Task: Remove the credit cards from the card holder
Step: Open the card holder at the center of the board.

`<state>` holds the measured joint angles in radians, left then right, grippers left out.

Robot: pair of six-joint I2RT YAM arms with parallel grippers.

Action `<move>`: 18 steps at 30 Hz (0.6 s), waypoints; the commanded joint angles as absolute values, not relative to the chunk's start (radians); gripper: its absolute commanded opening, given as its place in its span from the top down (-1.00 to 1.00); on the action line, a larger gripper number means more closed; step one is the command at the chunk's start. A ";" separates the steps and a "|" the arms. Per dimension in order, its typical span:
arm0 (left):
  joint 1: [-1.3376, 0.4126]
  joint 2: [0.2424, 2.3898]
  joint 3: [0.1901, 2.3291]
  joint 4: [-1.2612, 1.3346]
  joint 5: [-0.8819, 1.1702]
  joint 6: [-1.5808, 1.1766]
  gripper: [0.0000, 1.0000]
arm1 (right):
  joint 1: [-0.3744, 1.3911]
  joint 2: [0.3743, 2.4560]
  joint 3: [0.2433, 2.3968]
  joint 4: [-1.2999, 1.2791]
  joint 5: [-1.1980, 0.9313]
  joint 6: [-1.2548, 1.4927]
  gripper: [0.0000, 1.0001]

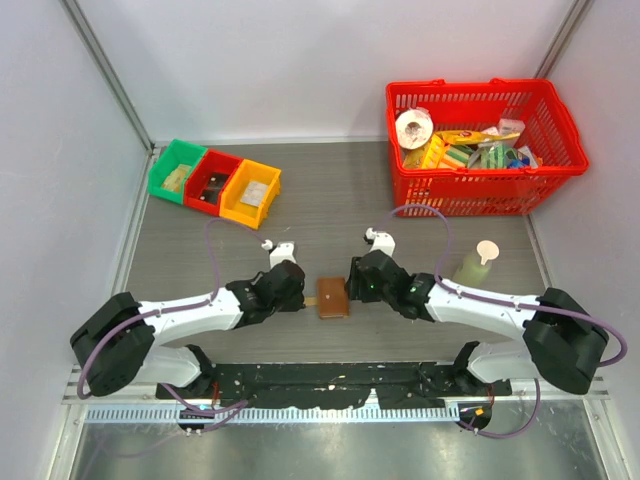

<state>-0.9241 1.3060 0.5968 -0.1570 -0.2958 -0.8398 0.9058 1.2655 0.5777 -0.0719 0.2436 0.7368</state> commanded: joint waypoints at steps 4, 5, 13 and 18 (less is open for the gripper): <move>-0.919 1.243 0.468 0.057 -0.316 -0.994 1.00 | 0.962 1.330 0.800 -0.293 0.374 0.591 -0.43; -0.920 1.235 0.444 0.078 -0.313 -1.014 1.00 | 0.972 1.341 0.827 -0.310 0.383 0.589 -0.49; -0.919 1.206 0.361 0.166 -0.327 -1.068 1.00 | 1.121 1.566 0.998 -0.408 0.514 0.580 -0.73; -0.919 1.198 0.336 0.187 -0.331 -1.072 1.00 | 1.146 1.666 1.063 -0.449 0.557 0.584 -0.75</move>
